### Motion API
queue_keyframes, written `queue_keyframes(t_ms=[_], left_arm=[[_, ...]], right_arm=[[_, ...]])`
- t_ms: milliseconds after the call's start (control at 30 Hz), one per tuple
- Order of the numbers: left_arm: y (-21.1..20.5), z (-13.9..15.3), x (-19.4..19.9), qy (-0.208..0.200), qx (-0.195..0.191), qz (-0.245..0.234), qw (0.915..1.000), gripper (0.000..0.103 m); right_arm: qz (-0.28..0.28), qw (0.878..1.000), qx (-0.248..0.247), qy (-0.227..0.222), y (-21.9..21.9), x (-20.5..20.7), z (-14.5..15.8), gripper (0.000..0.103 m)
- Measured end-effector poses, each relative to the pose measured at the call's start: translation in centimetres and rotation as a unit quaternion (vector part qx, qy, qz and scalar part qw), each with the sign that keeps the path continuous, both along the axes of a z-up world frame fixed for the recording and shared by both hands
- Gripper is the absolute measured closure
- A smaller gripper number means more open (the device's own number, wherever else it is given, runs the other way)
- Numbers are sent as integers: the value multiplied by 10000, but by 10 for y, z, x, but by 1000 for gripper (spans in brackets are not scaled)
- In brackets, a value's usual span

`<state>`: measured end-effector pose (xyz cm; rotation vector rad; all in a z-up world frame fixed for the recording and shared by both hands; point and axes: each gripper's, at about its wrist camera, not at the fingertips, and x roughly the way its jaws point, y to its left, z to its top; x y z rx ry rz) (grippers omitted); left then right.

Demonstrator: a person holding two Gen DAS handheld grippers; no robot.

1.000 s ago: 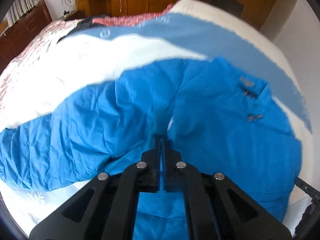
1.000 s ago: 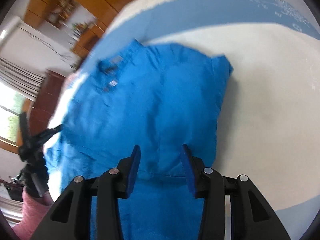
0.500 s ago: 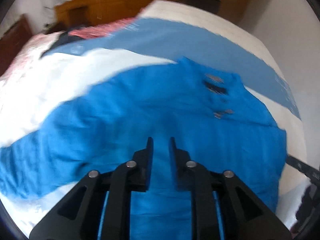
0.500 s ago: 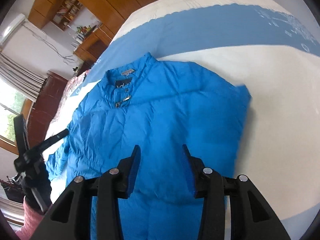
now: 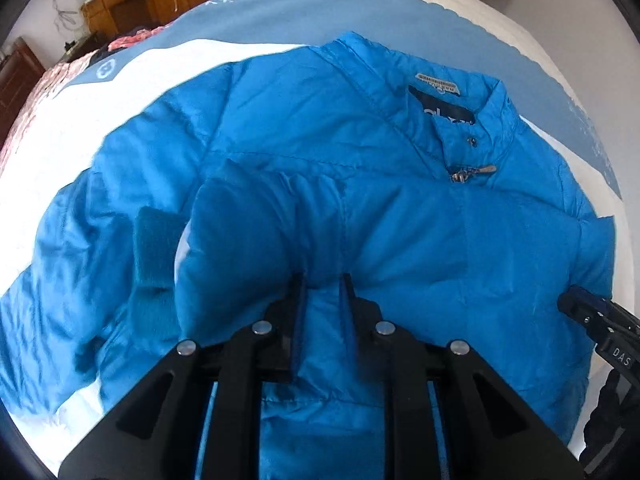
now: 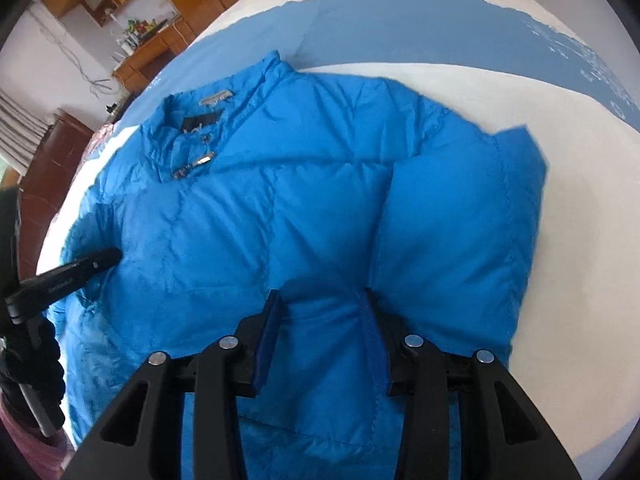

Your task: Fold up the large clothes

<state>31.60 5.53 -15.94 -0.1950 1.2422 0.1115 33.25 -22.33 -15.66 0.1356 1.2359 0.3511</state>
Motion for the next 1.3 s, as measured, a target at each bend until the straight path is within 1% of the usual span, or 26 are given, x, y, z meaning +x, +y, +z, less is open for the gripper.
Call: queue_keyframes(t_ms=[67, 100, 167, 200, 233, 267, 333, 400, 433, 533, 600, 633, 667, 700, 733, 767, 800, 900, 967, 1000, 1067, 1100, 1200, 1233, 1267, 1300], left_arm=[[-3, 16, -12, -227, -29, -81, 9997, 85], [-8, 20, -19, -304, 9, -181, 9994, 81], [-12, 21, -29, -322, 98, -314, 9989, 79], [-13, 17, -30, -268, 84, -349, 9990, 79], [-11, 6, -31, -125, 41, -339, 9993, 79], [-5, -3, -31, -39, 1, -287, 9996, 78], [1, -14, -30, -34, -251, -196, 9995, 78], [5, -16, -30, -62, -398, -130, 9991, 78], [6, -16, -29, -46, -407, -130, 9991, 78], [9, -15, -28, 7, -481, -85, 9988, 78], [18, -11, -27, 52, -642, 40, 9979, 80], [24, -7, -32, 56, -696, 111, 9975, 80], [30, 1, -42, -32, -736, 159, 9972, 78], [34, 9, -52, -148, -709, 160, 9972, 71], [42, 20, -66, -269, -602, 180, 9977, 66], [52, 27, -80, -366, -566, 219, 9975, 59], [60, 32, -89, -420, -541, 258, 9973, 54], [105, 40, -131, -419, -221, 636, 9969, 48], [149, 38, -165, -286, -52, 1145, 9930, 48], [171, 36, -182, -225, -21, 1419, 9896, 48], [211, 33, -214, -115, 121, 1994, 9798, 48], [233, 32, -232, -75, 179, 2318, 9726, 48], [282, 28, -276, -55, 102, 3139, 9494, 48], [301, 26, -293, -104, -50, 3473, 9377, 48], [311, 25, -302, -145, -140, 3662, 9303, 48], [324, 23, -313, -223, -254, 3934, 9188, 48]], right_arm=[[10, 9994, 315, -126, -4, -11, 16, 62], [57, 9989, 421, -171, -5, -21, 24, 62], [113, 9987, 426, -243, -4, -34, 29, 62], [134, 9988, 409, -237, -3, -39, 28, 62], [130, 9990, 372, -203, -2, -40, 25, 62], [114, 9995, 283, -118, -1, -40, 17, 62], [29, 9996, 269, 114, 0, -38, -4, 63], [13, 9993, 373, 48, -1, -39, -14, 63], [7, 9992, 410, -13, -1, -39, -15, 63], [-38, 9988, 474, 116, -2, -35, -15, 63], [-60, 9988, 413, 261, -3, -33, -8, 63], [-78, 9988, 421, 242, -5, -36, -1, 62], [-80, 9986, 520, 112, -7, -40, 11, 61], [-77, 9982, 590, 13, -11, -46, 20, 60], [-58, 9977, 665, -91, -15, -53, 33, 59], [-52, 9978, 651, -148, -19, -57, 41, 58], [-67, 9981, 573, -198, -22, -61, 48, 57], [-138, 9992, 300, -223, -36, -71, 58, 55], [-175, 9995, 184, -207, -42, -75, 60, 55], [-177, 9995, 167, -214, -45, -77, 60, 55], [-166, 9996, 147, -184, -47, -81, 59, 55], [-168, 9996, 159, -163, -47, -82, 58, 55], [-163, 9997, 158, -110, -44, -82, 53, 55], [-154, 9997, 154, -73, -41, -80, 50, 55], [-150, 9998, 146, -49, -39, -78, 48, 55], [-132, 9998, 143, -41, -35, -75, 46, 55]])
